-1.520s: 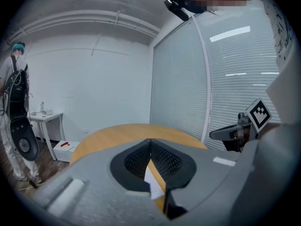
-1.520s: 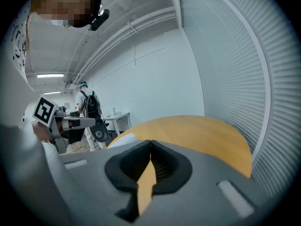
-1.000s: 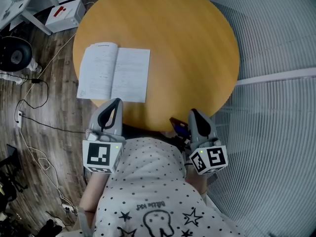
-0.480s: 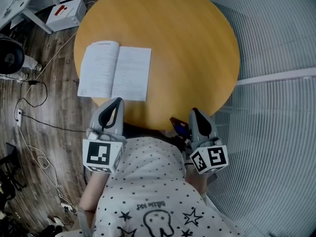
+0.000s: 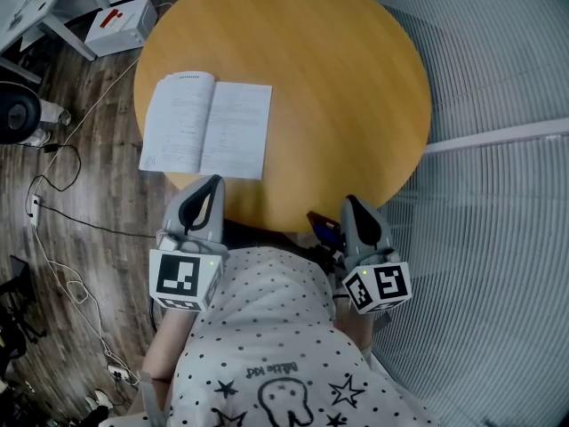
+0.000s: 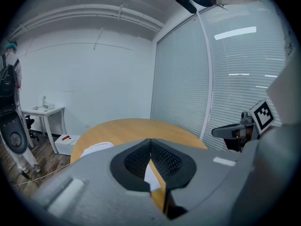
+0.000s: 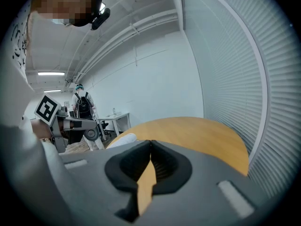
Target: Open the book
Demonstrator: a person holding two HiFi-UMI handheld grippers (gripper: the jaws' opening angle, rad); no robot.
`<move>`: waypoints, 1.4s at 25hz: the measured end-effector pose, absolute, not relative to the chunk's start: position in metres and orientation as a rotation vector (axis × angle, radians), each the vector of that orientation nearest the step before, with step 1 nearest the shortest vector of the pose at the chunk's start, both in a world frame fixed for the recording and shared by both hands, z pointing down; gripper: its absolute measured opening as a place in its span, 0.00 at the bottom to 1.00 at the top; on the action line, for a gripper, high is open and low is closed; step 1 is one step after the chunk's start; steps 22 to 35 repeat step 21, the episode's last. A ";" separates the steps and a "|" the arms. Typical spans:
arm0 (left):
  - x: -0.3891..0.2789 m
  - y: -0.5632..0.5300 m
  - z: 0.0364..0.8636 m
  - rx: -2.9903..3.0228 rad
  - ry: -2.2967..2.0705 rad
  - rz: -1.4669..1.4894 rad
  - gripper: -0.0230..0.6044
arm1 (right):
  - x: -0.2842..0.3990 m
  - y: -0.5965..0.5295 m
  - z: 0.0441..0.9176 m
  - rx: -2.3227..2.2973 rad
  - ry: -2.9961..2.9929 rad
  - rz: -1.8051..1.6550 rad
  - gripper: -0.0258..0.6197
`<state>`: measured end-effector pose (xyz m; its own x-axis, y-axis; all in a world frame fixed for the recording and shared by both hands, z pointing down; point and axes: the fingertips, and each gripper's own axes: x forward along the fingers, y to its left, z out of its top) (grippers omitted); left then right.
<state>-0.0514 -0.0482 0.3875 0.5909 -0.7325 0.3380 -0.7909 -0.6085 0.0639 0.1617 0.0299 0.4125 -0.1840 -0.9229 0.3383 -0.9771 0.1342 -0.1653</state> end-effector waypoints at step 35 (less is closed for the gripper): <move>-0.059 -0.039 0.384 2.601 -1.266 0.397 0.05 | 0.157 0.037 0.408 1.886 -2.237 0.516 0.05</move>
